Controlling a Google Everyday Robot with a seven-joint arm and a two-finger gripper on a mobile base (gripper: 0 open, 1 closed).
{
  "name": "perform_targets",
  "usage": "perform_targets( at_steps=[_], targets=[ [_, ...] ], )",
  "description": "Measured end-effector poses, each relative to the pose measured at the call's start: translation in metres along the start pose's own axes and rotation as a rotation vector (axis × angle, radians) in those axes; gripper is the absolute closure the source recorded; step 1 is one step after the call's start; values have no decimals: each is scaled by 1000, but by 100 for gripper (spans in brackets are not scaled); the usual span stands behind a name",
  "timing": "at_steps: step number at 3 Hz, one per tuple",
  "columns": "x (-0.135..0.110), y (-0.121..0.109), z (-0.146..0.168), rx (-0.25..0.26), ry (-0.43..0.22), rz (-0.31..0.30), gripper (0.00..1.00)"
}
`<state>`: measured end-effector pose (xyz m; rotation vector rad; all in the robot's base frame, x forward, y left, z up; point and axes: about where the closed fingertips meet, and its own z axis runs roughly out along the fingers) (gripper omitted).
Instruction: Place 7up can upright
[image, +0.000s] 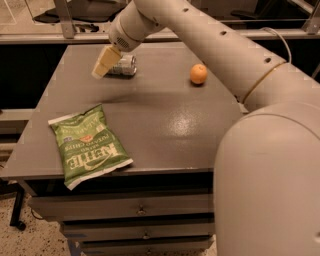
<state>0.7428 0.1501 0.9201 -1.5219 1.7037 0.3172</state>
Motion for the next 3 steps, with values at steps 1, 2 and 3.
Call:
perform_targets(
  at_steps=[1,2,3],
  targets=[
    [-1,-19,23,2,22,-20,0],
    [4,-31,41,-10,72,-47,0],
    [7,-35,54,-26,128,-81,0]
  ],
)
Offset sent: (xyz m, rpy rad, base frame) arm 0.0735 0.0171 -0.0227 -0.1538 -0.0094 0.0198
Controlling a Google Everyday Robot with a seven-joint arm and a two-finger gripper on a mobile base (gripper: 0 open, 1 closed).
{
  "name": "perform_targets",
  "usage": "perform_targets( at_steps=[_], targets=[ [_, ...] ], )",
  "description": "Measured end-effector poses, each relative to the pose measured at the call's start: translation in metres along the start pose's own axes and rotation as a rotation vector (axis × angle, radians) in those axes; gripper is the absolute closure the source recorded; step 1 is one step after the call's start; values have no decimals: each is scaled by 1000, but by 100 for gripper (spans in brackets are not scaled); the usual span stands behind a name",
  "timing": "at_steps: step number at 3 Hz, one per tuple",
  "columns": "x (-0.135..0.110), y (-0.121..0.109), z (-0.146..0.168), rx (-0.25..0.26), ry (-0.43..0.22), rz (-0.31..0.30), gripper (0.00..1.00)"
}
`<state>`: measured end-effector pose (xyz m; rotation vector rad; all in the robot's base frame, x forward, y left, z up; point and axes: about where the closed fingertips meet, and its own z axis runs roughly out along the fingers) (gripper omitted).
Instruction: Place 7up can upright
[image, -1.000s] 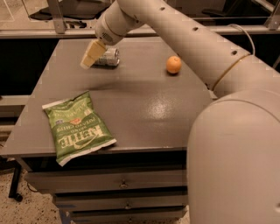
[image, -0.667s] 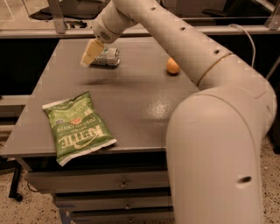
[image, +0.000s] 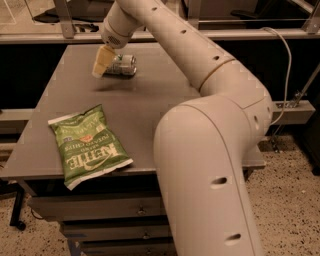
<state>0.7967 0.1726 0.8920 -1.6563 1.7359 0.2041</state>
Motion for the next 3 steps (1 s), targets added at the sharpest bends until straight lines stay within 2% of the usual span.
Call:
perform_targets(
  at_steps=[3],
  targets=[
    [16,3,27,-56,240,-96,0]
  ],
)
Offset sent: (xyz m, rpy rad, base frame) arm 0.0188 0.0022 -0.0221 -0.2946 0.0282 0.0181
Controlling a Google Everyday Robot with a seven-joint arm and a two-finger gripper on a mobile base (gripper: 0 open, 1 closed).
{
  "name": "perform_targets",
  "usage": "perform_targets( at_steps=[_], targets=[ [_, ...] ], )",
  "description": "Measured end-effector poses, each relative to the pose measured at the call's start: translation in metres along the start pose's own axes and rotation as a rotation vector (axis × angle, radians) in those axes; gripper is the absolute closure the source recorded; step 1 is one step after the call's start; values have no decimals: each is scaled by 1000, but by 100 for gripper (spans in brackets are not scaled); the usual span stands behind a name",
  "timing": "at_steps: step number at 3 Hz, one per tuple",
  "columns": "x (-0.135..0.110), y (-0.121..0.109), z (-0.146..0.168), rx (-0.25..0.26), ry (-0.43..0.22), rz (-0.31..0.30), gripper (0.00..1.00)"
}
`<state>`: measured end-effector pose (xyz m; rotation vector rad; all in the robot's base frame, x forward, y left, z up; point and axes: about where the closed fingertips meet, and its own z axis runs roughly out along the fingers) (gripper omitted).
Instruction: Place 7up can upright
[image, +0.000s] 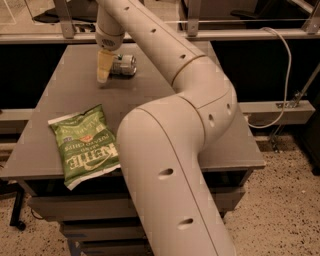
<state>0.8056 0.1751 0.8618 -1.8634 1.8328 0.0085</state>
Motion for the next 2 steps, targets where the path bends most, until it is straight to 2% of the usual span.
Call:
perform_targets(
  at_steps=[1,2],
  targets=[
    [7,-1,2,-11,56,-13,0],
    [10,1,5,-28,82,-20,18]
  ],
)
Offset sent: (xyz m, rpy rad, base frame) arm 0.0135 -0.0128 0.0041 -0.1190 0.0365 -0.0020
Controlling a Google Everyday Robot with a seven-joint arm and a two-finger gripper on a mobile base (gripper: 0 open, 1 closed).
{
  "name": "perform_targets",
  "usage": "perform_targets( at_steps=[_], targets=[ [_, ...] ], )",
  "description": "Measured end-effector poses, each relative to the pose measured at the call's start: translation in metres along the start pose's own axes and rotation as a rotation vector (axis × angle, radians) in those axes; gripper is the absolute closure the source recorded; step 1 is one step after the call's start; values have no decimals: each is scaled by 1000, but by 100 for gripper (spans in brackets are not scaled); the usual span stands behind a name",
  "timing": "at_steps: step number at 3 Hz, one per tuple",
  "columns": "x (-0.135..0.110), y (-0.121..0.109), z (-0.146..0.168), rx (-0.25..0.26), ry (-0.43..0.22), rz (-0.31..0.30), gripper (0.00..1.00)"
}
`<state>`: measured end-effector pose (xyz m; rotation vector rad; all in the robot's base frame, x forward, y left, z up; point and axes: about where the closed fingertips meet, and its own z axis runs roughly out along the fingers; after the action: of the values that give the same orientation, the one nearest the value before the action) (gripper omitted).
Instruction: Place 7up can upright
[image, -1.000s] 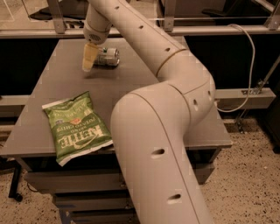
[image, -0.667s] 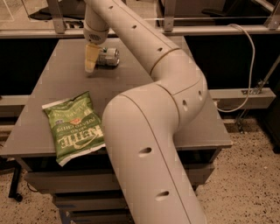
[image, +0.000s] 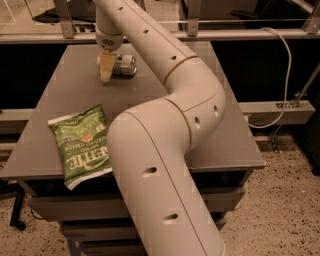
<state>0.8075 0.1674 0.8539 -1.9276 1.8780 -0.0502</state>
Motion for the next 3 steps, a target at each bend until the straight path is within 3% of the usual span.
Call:
perform_targets(
  at_steps=[2,3],
  targets=[
    [2,1,1,-20,18,-3,64],
    [-2,2,-18,-20,-25,-11,87]
  ],
)
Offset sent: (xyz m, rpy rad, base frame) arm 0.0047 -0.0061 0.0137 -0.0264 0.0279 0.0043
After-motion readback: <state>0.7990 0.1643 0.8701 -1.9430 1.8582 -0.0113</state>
